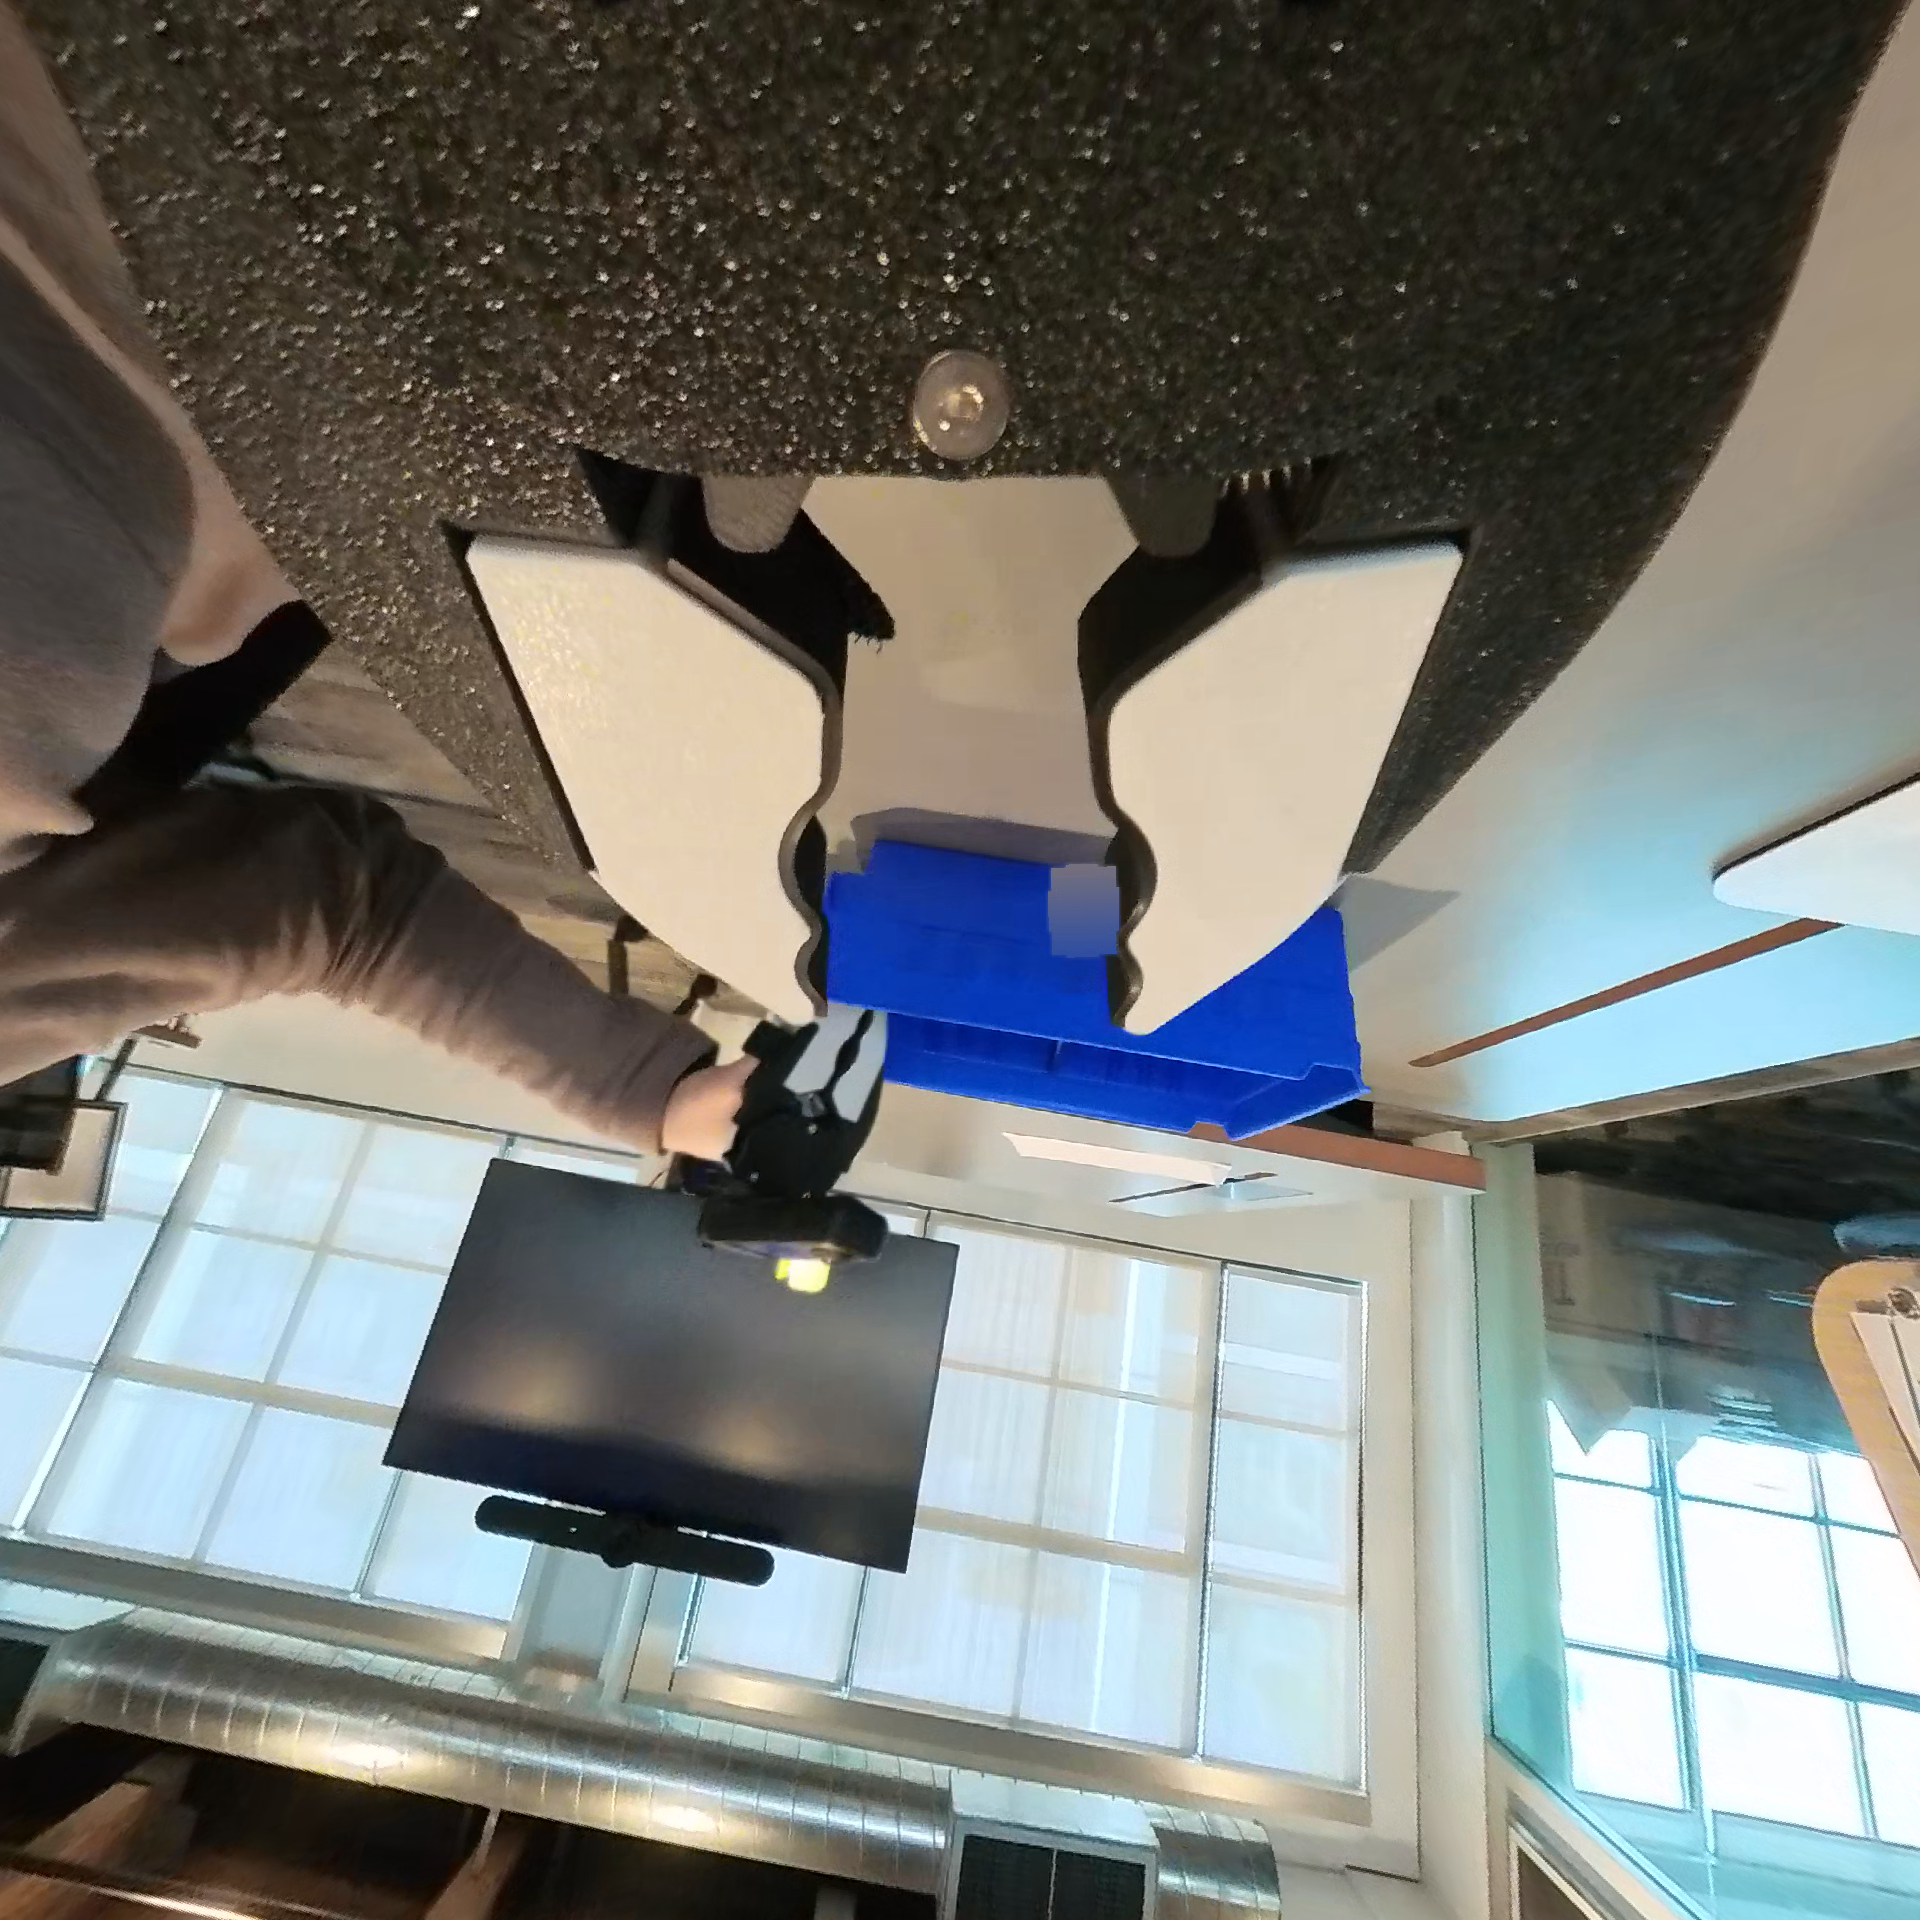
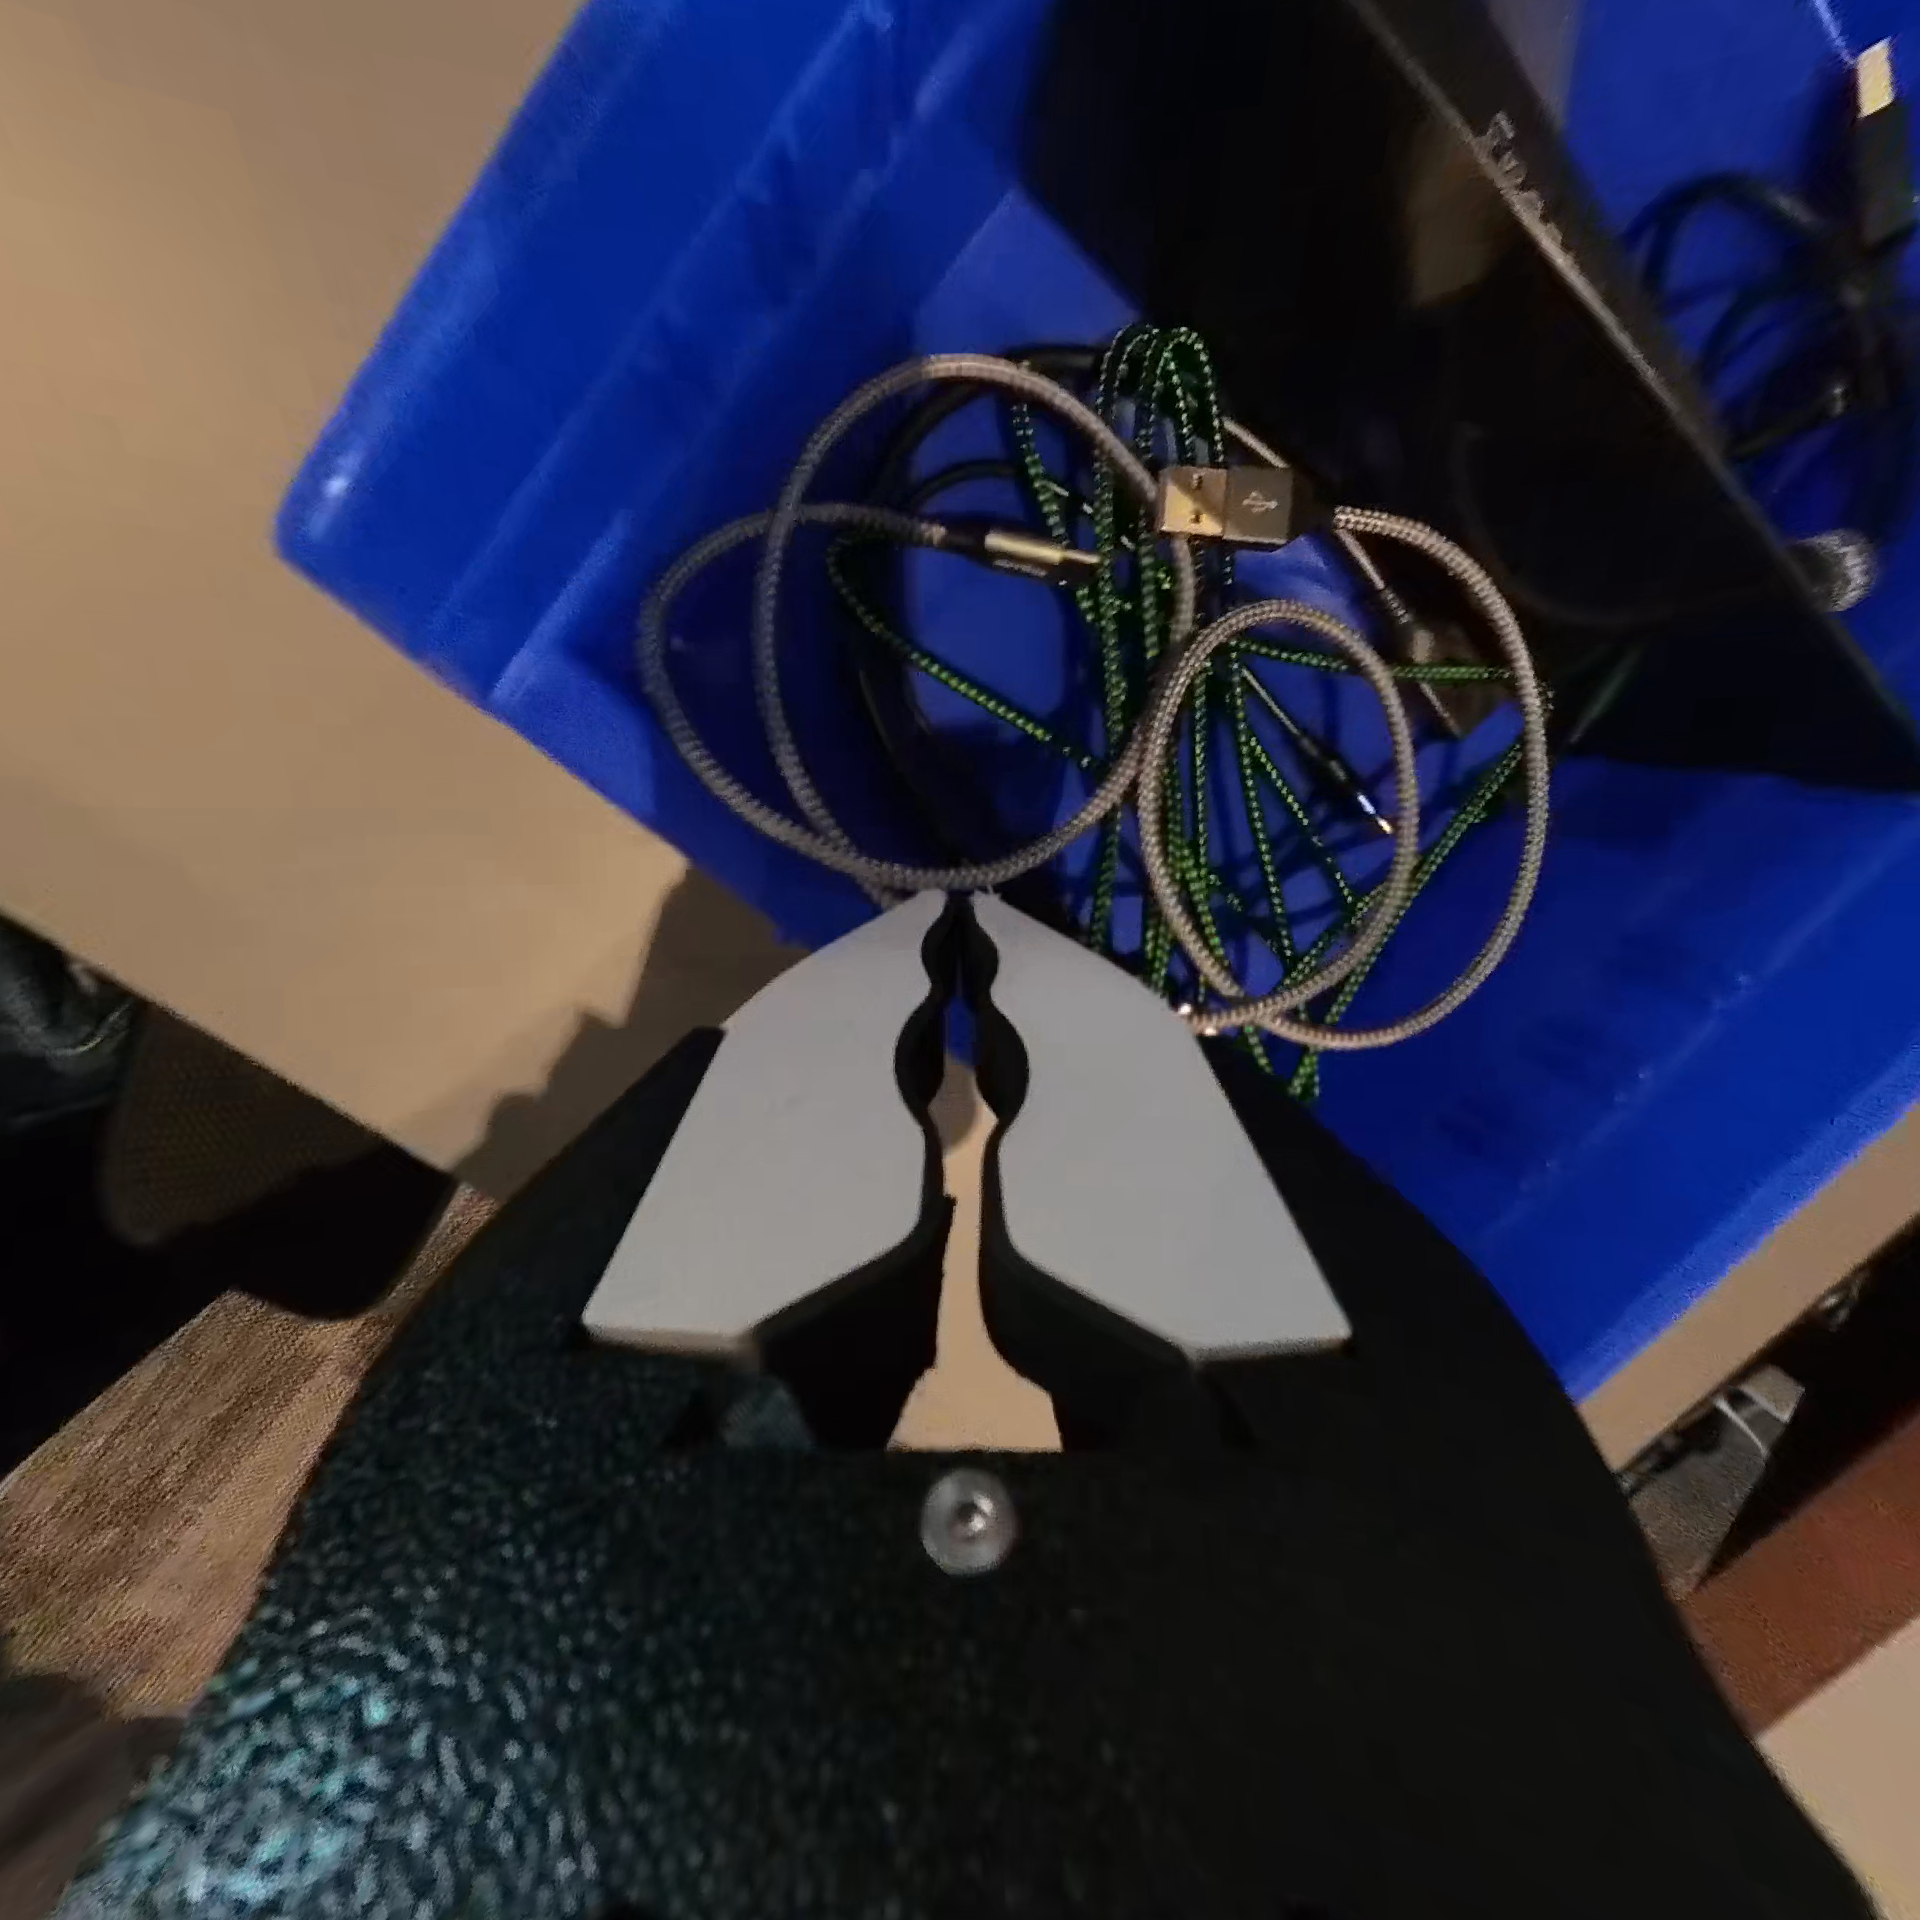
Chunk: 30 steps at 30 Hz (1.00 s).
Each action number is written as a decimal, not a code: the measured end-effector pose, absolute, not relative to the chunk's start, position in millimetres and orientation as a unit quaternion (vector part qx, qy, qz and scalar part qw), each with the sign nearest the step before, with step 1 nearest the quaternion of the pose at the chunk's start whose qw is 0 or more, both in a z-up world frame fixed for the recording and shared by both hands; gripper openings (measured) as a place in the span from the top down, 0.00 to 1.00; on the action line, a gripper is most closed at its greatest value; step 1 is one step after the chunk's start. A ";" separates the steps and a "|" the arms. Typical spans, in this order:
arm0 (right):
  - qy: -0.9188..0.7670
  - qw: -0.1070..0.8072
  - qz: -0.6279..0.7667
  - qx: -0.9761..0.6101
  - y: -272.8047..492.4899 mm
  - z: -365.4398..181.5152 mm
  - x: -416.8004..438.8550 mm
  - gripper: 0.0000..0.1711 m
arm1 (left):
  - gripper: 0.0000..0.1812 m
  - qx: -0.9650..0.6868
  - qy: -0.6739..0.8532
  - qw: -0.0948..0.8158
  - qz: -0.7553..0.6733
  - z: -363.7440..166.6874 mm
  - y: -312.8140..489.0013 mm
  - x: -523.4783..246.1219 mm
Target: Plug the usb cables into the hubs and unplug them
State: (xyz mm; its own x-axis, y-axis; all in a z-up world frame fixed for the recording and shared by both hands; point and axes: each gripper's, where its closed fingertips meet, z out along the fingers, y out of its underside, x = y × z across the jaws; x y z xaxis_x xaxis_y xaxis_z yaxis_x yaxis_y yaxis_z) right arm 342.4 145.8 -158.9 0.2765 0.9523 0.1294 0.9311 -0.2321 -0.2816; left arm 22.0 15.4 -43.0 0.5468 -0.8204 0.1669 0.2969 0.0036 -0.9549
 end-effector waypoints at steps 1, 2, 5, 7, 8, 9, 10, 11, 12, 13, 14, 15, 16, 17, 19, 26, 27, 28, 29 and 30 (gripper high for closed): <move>-0.599 0.158 0.028 -0.784 150.4 -163.1 341.2 1.00 | 0.72 -0.570 0.230 0.671 -0.415 -42.9 15.6 21.7; -0.598 0.165 0.017 -0.784 155.7 -166.8 340.5 1.00 | 0.72 -0.571 0.229 0.671 -0.414 -42.8 15.6 21.4; -0.586 0.192 -0.026 -0.787 169.8 -167.2 339.4 0.97 | 0.70 -0.580 0.206 0.662 -0.427 -35.8 13.1 22.1; -0.577 0.252 -0.057 -0.774 177.3 -149.2 332.8 0.94 | 0.70 -0.594 0.172 0.656 -0.432 -22.7 5.2 21.9; -0.574 0.298 -0.064 -0.760 179.3 -134.9 325.3 0.91 | 0.70 -0.597 0.160 0.661 -0.424 -15.8 -1.6 19.9; -0.568 0.349 -0.069 -0.742 180.1 -118.1 316.3 0.88 | 0.70 -0.599 0.150 0.671 -0.412 -8.6 -9.1 15.5; -0.562 0.398 -0.072 -0.721 179.2 -100.6 306.6 0.87 | 0.70 -0.601 0.143 0.680 -0.395 -1.8 -16.7 9.0; -0.556 0.442 -0.072 -0.700 176.4 -83.8 295.6 0.87 | 0.70 -0.613 0.133 0.686 -0.369 2.7 -21.8 -0.9; -0.554 0.480 -0.067 -0.677 171.6 -68.7 282.2 0.86 | 0.71 -0.629 0.122 0.691 -0.335 5.6 -25.5 -14.2; -0.553 0.513 -0.055 -0.655 165.3 -55.3 266.2 0.86 | 0.71 -0.648 0.109 0.693 -0.297 7.8 -29.2 -30.1; -0.554 0.536 -0.035 -0.636 157.1 -44.6 247.5 0.86 | 0.70 -0.668 0.095 0.691 -0.261 9.0 -34.5 -47.7; -0.556 0.550 -0.004 -0.623 146.8 -36.6 225.8 0.85 | 0.70 -0.687 0.082 0.685 -0.230 9.5 -42.9 -65.7; -0.564 0.553 0.046 -0.612 132.9 -31.1 199.6 0.85 | 0.68 -0.704 0.066 0.678 -0.204 9.4 -54.4 -84.4; -0.573 0.549 0.105 -0.600 116.5 -26.1 170.5 0.84 | 0.67 -0.713 0.043 0.676 -0.178 9.6 -67.9 -105.0; -0.587 0.539 0.202 -0.569 86.2 -15.8 112.2 0.82 | 0.67 -0.706 -0.025 0.697 -0.124 13.3 -97.4 -152.6; -0.641 0.450 0.298 -0.546 42.0 -27.2 -82.6 0.56 | 0.66 -0.699 -0.247 0.643 0.192 0.3 -195.2 -314.0; -0.648 0.419 0.305 -0.558 37.9 -35.0 -106.5 0.52 | 0.66 -0.703 -0.261 0.622 0.225 -5.0 -204.0 -326.1; -0.654 0.388 0.305 -0.573 35.6 -44.5 -128.5 0.49 | 0.67 -0.705 -0.271 0.606 0.247 -9.5 -210.1 -335.0; -0.660 0.360 0.298 -0.588 34.8 -54.8 -148.3 0.47 | 0.66 -0.708 -0.282 0.591 0.264 -14.1 -214.7 -342.3; -0.665 0.338 0.287 -0.601 35.6 -65.1 -166.1 0.47 | 0.66 -0.712 -0.289 0.575 0.282 -18.7 -218.3 -348.2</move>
State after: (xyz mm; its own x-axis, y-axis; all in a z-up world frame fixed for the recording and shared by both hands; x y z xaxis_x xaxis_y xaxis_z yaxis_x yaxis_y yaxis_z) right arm -166.1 35.6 -65.1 -0.0499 0.9932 0.1051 0.6046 0.1138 -0.7884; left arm -348.2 -218.3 -18.7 0.6736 0.7358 -0.0699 0.0865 -0.1724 -0.9812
